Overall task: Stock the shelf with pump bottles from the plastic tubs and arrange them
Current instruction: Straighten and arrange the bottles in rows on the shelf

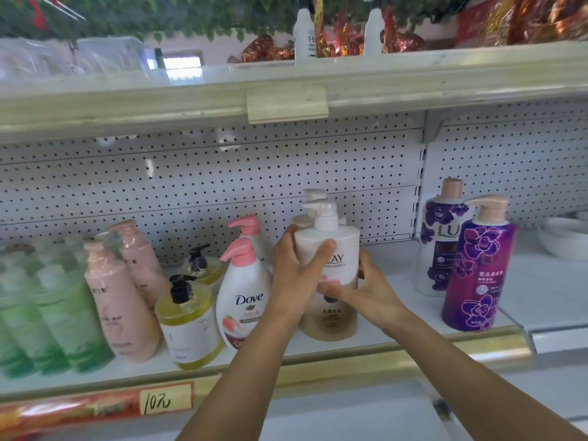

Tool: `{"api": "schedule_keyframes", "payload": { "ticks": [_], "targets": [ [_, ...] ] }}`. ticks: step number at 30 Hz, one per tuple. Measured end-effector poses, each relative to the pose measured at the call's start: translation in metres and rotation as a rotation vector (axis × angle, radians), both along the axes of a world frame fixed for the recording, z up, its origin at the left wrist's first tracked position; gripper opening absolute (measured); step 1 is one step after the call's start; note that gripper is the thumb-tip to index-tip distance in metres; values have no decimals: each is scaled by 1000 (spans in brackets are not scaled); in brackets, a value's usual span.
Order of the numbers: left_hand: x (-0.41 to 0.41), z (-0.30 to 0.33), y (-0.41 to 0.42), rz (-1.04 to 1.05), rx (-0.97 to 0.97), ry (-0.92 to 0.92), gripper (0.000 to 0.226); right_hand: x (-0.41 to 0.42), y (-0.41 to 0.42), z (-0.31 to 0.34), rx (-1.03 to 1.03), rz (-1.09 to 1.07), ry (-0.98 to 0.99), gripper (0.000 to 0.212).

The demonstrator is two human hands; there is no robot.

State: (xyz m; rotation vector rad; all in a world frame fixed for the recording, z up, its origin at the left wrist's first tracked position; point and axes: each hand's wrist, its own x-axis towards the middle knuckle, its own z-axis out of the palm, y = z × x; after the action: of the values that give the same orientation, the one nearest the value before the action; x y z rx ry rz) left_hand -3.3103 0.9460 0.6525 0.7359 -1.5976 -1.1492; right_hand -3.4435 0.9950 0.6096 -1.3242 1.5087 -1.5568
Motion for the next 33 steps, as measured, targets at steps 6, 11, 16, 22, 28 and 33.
{"api": "schedule_keyframes", "payload": {
  "ticks": [6, 11, 16, 22, 28, 33],
  "targets": [
    [31, 65, -20, 201, -375, -554, 37, -11, -3, -3, 50, -24, 73, 54],
    [33, 97, -61, 45, -345, -1019, 42, -15, -1, 7, 94, 24, 112, 52],
    [19, 91, -83, -161, -323, -1015, 20, -14, 6, 14, 104, 47, 173, 53],
    [5, 85, -88, -160, -378, -1025, 36, -13, 10, 15, 89, 79, 206, 52],
    [0, 84, -98, -131, -441, -1069, 34, -12, 9, 15, 96, 65, 195, 52],
    [-3, 82, -111, -154, -452, -1069, 30, -11, 9, 16, 94, 63, 189, 53]
  ]
}}
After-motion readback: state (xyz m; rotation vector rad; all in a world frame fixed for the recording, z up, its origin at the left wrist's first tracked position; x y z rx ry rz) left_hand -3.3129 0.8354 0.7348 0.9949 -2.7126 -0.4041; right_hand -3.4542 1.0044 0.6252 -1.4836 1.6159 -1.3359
